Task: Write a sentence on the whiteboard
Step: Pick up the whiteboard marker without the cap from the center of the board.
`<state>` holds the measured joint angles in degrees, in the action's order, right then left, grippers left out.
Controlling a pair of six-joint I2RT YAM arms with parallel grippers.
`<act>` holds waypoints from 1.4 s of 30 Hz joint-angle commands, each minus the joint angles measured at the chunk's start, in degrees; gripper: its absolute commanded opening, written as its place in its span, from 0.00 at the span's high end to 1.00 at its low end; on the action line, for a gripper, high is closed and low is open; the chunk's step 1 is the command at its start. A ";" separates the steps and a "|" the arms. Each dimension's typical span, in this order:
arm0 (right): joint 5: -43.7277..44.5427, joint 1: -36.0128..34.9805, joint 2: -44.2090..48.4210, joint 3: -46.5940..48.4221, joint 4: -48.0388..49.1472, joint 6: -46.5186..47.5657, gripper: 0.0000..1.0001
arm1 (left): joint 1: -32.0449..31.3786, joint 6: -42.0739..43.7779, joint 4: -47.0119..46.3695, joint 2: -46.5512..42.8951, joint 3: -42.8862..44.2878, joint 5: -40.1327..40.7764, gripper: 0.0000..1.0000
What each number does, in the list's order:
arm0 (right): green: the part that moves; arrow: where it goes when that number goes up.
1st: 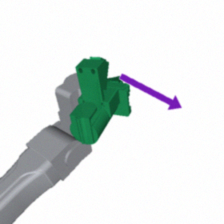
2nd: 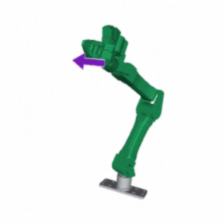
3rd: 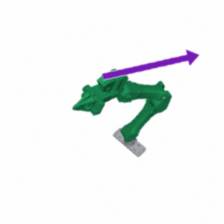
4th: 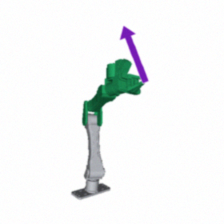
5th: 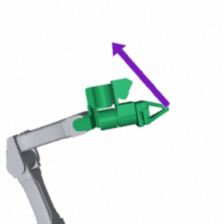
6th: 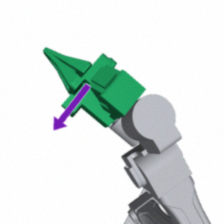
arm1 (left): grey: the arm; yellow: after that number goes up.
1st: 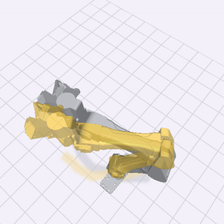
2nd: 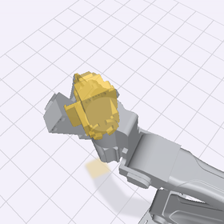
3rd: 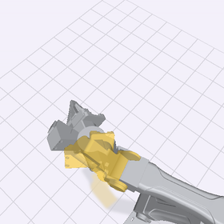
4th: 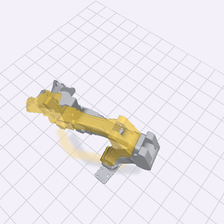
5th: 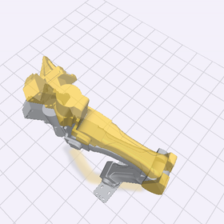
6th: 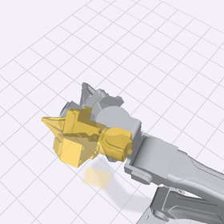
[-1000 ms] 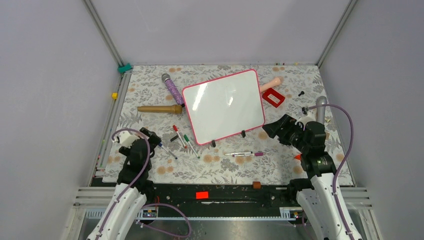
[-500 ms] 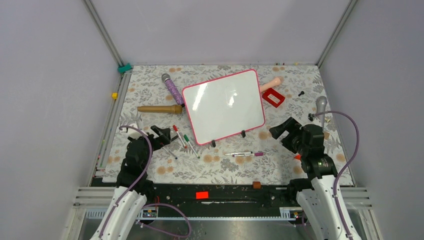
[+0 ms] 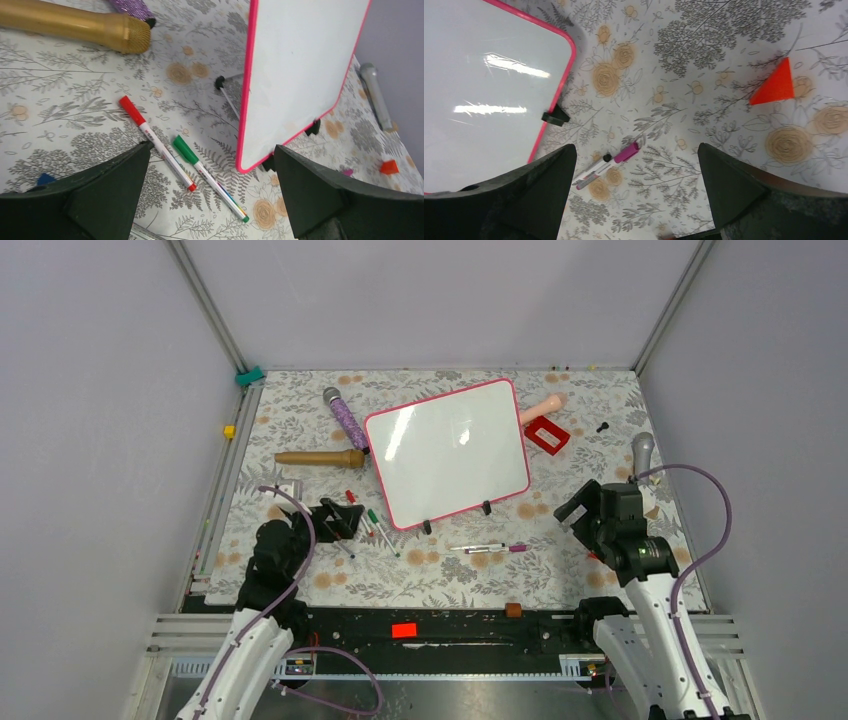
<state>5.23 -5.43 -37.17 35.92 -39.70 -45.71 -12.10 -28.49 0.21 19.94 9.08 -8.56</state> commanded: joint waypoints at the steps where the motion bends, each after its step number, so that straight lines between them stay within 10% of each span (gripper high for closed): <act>1: 5.73 -0.59 0.85 3.94 -4.36 6.35 0.01 | 0.06 0.85 -6.60 1.15 -0.37 -5.98 0.01; 12: -18.65 -1.26 -2.76 -2.09 6.65 9.20 0.01 | 0.06 0.39 -6.42 -0.36 -0.83 -5.97 0.01; 23: 1.48 -25.71 -7.36 -2.11 8.26 4.02 0.17 | 0.06 0.34 -7.20 0.80 -0.81 -6.14 0.01; 42: -4.81 -29.37 -28.33 2.00 19.75 5.10 0.06 | 0.07 0.25 -7.53 0.83 -1.04 -6.46 0.01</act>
<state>1.78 -34.13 -64.53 36.99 -24.40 -38.22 -12.10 -28.47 -4.27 21.08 8.08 -13.76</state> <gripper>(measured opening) 0.943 0.990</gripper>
